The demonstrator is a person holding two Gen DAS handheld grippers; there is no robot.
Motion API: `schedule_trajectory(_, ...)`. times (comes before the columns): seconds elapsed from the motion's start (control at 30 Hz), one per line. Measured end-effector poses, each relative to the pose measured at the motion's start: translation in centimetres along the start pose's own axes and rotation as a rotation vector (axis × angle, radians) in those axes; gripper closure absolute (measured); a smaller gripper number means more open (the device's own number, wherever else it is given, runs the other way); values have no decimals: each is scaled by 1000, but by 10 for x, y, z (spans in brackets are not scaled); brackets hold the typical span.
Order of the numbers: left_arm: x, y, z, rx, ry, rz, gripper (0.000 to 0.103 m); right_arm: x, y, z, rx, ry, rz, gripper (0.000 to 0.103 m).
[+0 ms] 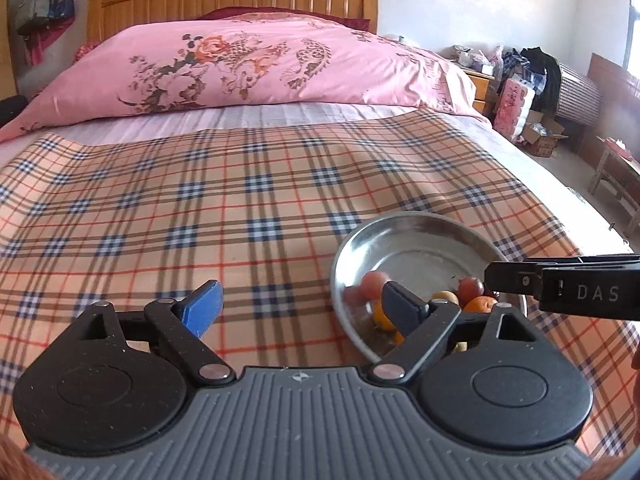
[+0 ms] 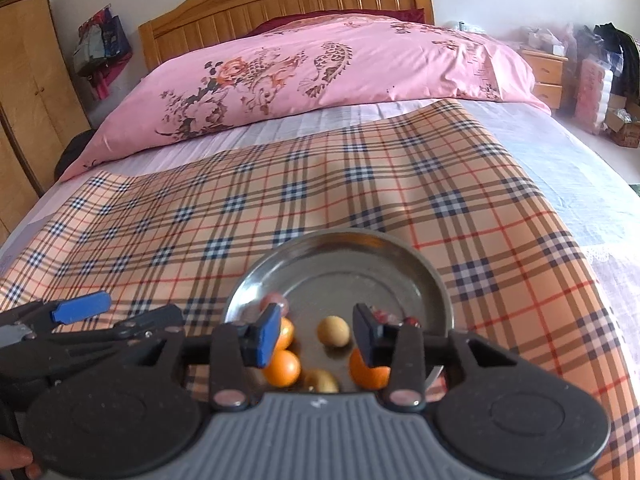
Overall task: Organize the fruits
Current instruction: 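Open the right tool over the plate while the left tool moves back toward the mandarin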
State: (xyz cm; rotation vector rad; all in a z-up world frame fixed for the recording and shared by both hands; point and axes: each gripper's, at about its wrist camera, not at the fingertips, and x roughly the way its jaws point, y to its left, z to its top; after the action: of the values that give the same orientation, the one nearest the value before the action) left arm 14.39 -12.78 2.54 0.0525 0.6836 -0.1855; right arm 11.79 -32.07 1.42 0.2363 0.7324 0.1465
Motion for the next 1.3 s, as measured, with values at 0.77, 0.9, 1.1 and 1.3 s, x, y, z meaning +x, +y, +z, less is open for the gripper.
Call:
schedule_trajectory(0.77,-29,65,-27,-83,-13,80,0,1,67,-19,-87,40,84,58)
schedule_trajectory(0.9,-32,76,-32,-97,-10,94,0,4,78,-22,-100,48,99,57)
schedule_trajectory(1.1,-36,88,-39,-115,-9,107,0,6,94,-26,-122,57,117,55)
schedule_trajectory(1.3,-41,101,-45,-133,-8,120,0,8,106,-30,-136,65,128,54)
